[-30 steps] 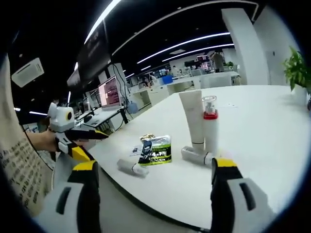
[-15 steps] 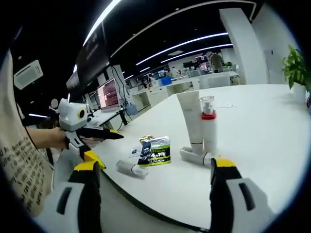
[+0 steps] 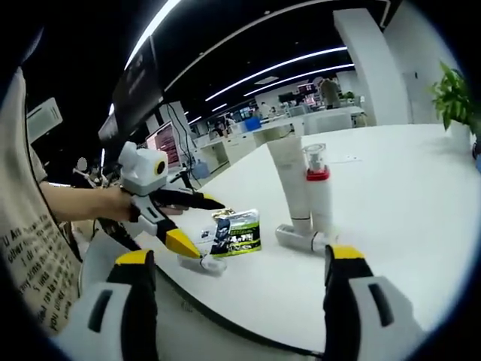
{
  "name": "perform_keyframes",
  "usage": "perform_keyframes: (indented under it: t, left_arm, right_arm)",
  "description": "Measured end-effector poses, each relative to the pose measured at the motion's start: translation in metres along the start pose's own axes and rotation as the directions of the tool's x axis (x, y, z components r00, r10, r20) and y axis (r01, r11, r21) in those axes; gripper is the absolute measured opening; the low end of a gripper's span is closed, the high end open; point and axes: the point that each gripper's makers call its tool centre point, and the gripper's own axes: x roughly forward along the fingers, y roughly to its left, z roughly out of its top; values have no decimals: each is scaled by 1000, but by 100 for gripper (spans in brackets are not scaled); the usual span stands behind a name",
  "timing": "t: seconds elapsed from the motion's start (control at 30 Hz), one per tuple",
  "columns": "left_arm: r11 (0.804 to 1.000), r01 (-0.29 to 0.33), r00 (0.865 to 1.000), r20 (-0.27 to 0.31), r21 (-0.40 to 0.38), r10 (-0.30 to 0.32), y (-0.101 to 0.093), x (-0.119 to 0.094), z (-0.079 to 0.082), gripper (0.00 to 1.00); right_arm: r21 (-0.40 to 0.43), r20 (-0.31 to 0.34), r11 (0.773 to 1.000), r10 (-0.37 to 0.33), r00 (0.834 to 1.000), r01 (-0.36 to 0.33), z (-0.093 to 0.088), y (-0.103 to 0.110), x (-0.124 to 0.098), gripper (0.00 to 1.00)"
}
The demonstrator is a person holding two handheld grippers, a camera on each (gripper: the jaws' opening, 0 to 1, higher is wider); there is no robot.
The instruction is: Arrange the skincare products in the storage area until every visible bottle or jar stands upright without overlapping.
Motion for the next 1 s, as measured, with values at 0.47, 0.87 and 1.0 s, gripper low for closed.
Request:
perform_keyframes:
  t: [0.47,0.87,1.0]
  left_arm:
    - [963,108,988,-132,247,-77,14,61,3,76]
    - [953,177,975,-174,246,-136,27,99,-10,56]
    - [947,190,974,-174,261,-147,29,105,-9,49]
  right_arm:
    - [19,-4,999,-46,999,46,-3,-10,-1,93]
    - [42,-12,996,-77,997,78,-7,-16,-2,92]
    - [51,-16,995,-87,996,87,-8,-18,-1,92]
